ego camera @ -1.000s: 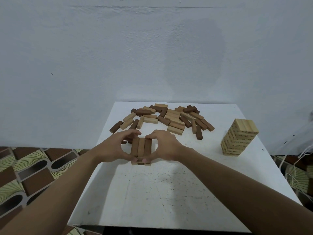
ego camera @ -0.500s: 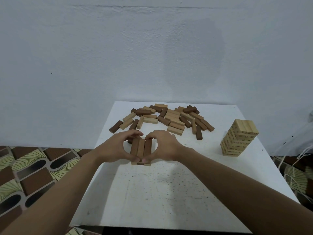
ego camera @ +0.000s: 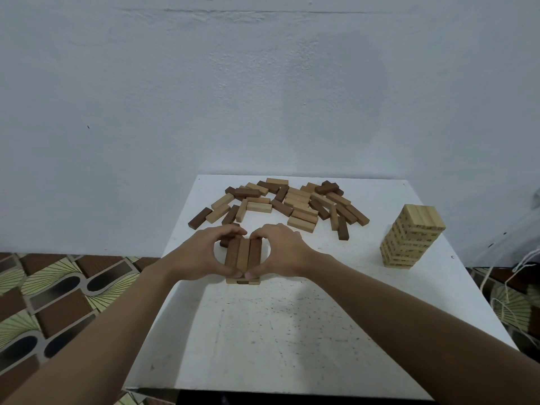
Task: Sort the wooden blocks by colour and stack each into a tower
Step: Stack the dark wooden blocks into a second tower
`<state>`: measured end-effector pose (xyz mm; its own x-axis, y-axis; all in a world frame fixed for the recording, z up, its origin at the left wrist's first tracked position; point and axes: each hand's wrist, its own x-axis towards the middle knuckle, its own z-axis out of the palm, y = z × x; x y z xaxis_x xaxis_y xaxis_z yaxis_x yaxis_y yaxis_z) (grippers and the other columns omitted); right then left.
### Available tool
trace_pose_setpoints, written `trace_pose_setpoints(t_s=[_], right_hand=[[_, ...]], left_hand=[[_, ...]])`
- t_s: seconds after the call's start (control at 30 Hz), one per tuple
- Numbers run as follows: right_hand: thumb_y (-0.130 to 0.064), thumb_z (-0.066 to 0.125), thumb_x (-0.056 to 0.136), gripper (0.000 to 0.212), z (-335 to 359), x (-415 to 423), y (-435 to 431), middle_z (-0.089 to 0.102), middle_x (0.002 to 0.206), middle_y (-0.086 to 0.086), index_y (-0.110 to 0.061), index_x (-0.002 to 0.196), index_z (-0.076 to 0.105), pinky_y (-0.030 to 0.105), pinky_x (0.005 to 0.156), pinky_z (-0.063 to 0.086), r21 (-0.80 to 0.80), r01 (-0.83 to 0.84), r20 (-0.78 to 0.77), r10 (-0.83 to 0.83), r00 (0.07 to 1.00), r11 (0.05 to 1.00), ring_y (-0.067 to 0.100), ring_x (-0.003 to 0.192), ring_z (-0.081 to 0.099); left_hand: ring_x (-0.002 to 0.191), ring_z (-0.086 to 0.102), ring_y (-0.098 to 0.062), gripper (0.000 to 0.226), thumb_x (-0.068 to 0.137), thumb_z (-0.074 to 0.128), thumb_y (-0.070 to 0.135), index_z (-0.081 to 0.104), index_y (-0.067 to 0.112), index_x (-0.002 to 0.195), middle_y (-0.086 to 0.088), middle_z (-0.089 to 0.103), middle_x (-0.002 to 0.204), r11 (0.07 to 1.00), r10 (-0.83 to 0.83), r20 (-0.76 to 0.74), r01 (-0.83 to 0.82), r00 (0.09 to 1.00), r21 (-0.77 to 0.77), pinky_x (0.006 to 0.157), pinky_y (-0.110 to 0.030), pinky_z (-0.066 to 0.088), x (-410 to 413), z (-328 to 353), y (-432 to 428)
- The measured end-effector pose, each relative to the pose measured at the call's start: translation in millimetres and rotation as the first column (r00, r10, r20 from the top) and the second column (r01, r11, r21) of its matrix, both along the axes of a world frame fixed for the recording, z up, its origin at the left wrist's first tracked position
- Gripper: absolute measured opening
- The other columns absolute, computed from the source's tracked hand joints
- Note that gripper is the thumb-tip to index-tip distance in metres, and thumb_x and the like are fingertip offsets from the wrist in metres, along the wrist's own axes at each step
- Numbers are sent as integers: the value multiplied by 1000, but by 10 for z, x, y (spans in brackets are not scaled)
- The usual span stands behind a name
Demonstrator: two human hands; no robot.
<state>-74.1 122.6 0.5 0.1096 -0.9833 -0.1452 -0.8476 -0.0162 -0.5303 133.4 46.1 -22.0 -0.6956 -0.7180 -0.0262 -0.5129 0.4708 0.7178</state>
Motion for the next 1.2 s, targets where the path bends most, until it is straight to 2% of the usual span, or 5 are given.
trace_pose_setpoints(t_s=[0.17, 0.57, 0.77, 1.07, 1.2], right_hand=[[-50, 85, 70, 72, -10, -4, -1, 55, 129, -8, -27, 131, 56, 46, 99, 34, 2, -3, 15, 3, 1000, 1000, 17, 120, 42], [-58, 85, 65, 77, -48, -11, 1, 56, 127, -9, -32, 132, 57, 47, 100, 35, -7, 8, 12, -8, 1000, 1000, 16, 120, 42], [-63, 84, 63, 95, -87, -44, 15, 48, 144, -12, -38, 144, 43, 50, 110, 31, 5, 18, 56, -18, 998, 1000, 15, 132, 37], [-50, 89, 66, 91, -149, -277, 32, 53, 137, -11, -32, 143, 45, 26, 95, 36, 15, -3, 115, 2, 993, 1000, 5, 114, 44], [-50, 89, 65, 87, -204, -217, 15, 53, 138, -10, -30, 140, 49, 28, 98, 37, 6, 0, 128, 0, 992, 1000, 9, 121, 45]], left_hand=[[121, 58, -3, 83, 62, 97, 35, 58, 32, 135, 18, 65, 126, 1000, -10, 3, 10, 1000, -10, 104, -27, 48, 3, -17, -14], [122, 56, -2, 87, 63, 97, 32, 55, 31, 139, 18, 62, 129, 1000, -11, 4, 11, 1000, 4, 101, -20, 46, 5, 6, -9], [124, 55, -2, 92, 59, 98, 43, 53, 37, 139, 19, 62, 130, 999, -10, -17, 11, 1000, 37, 104, -21, 45, 17, 45, 16], [123, 53, 7, 83, 66, 96, 35, 55, 39, 138, 24, 62, 130, 998, 38, 19, -39, 999, 58, 104, -31, 43, 239, 37, -6], [125, 52, 7, 84, 66, 95, 41, 54, 37, 139, 23, 61, 131, 997, 40, 25, -41, 999, 72, 104, -33, 43, 204, 5, 11]])
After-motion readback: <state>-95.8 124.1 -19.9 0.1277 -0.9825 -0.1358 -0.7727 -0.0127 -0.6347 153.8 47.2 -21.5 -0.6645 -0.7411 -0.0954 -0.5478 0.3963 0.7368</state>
